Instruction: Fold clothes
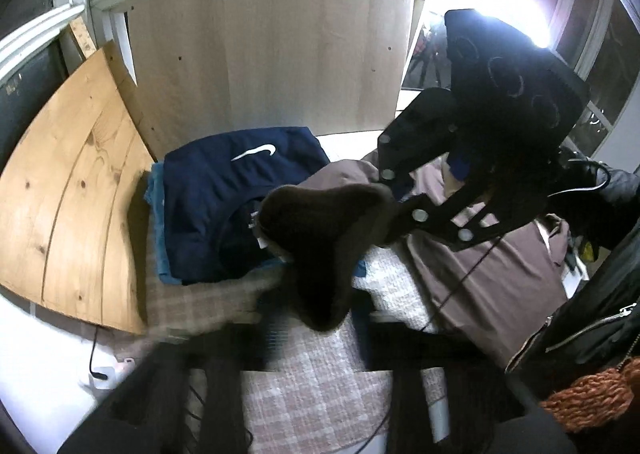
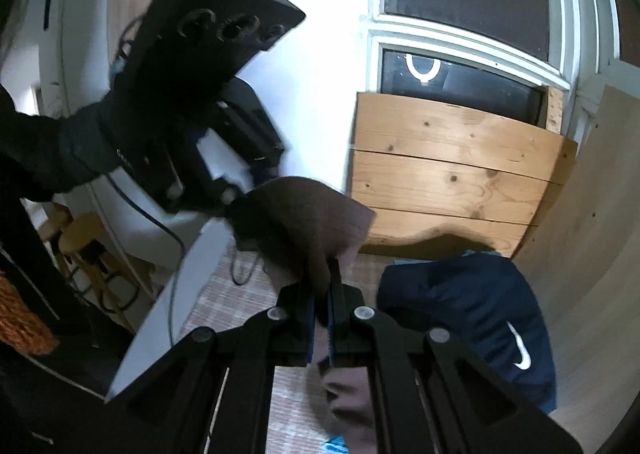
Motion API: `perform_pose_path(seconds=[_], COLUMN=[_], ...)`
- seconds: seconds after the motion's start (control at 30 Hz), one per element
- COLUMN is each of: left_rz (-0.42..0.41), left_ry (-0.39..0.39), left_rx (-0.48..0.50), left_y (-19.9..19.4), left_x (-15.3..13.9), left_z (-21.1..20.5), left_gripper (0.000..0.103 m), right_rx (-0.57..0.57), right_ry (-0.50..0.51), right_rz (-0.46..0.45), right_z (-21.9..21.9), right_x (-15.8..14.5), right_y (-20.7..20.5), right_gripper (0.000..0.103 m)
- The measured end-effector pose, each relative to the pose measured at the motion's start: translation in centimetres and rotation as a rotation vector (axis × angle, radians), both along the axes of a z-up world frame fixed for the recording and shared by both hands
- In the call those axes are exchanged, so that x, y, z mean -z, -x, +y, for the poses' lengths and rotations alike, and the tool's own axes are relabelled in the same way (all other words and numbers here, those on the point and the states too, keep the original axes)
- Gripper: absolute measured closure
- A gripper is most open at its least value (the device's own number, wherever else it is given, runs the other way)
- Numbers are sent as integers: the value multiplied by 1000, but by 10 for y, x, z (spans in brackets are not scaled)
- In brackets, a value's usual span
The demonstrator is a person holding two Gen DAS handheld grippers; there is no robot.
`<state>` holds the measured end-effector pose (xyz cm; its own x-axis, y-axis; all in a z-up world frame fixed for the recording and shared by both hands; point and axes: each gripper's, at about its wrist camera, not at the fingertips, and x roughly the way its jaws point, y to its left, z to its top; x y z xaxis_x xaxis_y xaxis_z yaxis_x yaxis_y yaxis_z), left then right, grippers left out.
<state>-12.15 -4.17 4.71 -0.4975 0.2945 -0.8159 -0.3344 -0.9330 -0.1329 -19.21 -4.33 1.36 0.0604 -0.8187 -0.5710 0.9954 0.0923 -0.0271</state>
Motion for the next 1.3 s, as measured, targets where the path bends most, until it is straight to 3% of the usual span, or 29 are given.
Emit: perform_pose_path(seconds=[0.07,0.1,0.13,0.27,0.33,0.43,0.57,0.67,0.7,0.73,0.77,0.93,1.0,1.07,1.2,1.3], left_rz=[14,21,29,38,44,50,48,48,51,52,51,42,33,34,72,94], left_ry=[18,36,54,97,119,117,156,153,150,149,145,113,108,106,104,157], left_rx=[-7,-7,-7,-54,-85,-106,-114,-110,-111,-117,-124,-140,-150,-177,-171,-142], left_y=[-2,-6,-9,-24,-34,-47,-58,-64,-66,-66,-66,-72,-73,-73,-72,-68], left_x=[0,0,0,-2,-3,-4,1,3,4,5,7,9,10,8,-6,-13], left_z=[-2,-1,-1,-8,-14,-20,-17,-16,-17,-18,-20,-25,-27,-32,-30,-23], left_gripper=[98,98,98,98,98,98,98,97,97,97,97,92,82,60,53,44], right_rx=[22,38,45,-47,-115,-170,-234,-273,-294,-324,-342,-352,-349,-356,-372,-387], right_ry=[-25,-45,-60,-45,-40,-64,-167,-174,-164,-152,-143,-99,-83,-80,-83,-85], right_rz=[16,24,26,-70,-128,-181,-318,-396,-421,-444,-446,-388,-376,-359,-335,-303], right_z=[-6,-10,-13,-26,-36,-59,-88,-95,-94,-93,-91,-77,-69,-63,-58,-57], right_x=[1,1,1,-8,-16,-19,-6,1,1,0,-1,-10,-14,-17,-25,-28], right_y=[3,5,7,7,6,8,15,16,16,14,13,11,14,13,11,5], right_gripper=[79,59,53,48,41,40,40,41,56,87,95,96,96,96,96,96])
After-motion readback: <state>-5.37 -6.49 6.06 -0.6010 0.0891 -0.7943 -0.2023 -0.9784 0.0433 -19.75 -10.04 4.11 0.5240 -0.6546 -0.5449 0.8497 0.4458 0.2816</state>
